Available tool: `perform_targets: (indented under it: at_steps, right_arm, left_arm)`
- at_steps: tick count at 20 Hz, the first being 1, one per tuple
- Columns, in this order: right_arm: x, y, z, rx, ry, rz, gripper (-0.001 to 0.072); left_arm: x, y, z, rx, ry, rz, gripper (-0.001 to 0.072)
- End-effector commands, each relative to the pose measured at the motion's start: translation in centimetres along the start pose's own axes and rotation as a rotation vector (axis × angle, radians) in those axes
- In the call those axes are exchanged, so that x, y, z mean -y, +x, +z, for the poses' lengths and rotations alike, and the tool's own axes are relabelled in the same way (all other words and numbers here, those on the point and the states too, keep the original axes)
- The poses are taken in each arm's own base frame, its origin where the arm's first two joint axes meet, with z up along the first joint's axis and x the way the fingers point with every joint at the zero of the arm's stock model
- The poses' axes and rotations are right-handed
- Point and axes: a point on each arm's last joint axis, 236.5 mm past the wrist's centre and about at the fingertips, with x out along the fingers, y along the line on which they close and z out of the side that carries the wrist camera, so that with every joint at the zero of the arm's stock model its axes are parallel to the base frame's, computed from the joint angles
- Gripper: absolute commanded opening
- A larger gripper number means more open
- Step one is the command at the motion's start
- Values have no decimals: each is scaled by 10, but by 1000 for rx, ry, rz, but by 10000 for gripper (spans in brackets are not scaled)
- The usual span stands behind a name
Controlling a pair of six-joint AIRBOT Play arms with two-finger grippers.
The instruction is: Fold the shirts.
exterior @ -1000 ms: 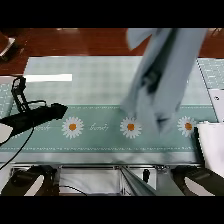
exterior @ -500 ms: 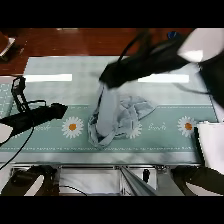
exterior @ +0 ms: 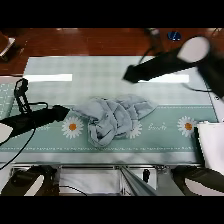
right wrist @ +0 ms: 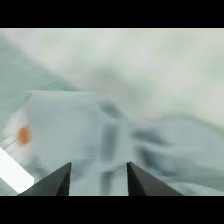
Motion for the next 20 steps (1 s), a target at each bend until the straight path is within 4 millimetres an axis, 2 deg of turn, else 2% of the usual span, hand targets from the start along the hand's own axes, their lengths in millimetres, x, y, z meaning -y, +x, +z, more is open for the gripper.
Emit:
perform_targets:
  at_steps: [1,2,3,4,6,7,9,11,14,17,18,19,20]
  right_arm:
    - [141,-84,-16,73,247,-272,404]
    - [172,-92,-41,62,334,-313,403]
    - [198,-94,-76,33,425,-341,403]
    - [215,-91,-113,-5,498,-355,402]
    - [230,-75,-173,-60,604,-358,402]
    - [231,-65,-193,-71,635,-350,402]
    - [221,-39,-224,-113,677,-299,402]
    - [208,-17,-239,-129,702,-248,402]
    - [190,3,-240,-150,659,-212,401]
    - [166,28,-248,-239,593,-170,401]
    - [159,39,-247,-247,593,-147,401]
    - [152,48,-243,-240,606,-122,401]
    - [147,58,-238,-230,625,-98,401]
  left_arm:
    - [4,5,-22,-104,-40,-22,508]
    - [0,12,-23,-121,-53,-10,508]
    - [-11,21,-21,-135,-86,15,507]
    - [-25,30,-19,-164,-150,41,507]
    - [-41,48,-13,-208,-306,10,507]
    - [-40,59,-9,-224,-367,-58,507]
    - [-22,81,-3,-242,-417,-220,507]
    - [-6,104,0,-244,-453,-318,507]
    - [-7,136,-10,-268,-491,-298,507]
    - [2,154,-1,-275,-452,-293,504]
    - [8,157,3,-276,-434,-302,460]
    - [15,158,7,-277,-413,-316,149]
    - [22,157,11,-269,-355,-336,20]
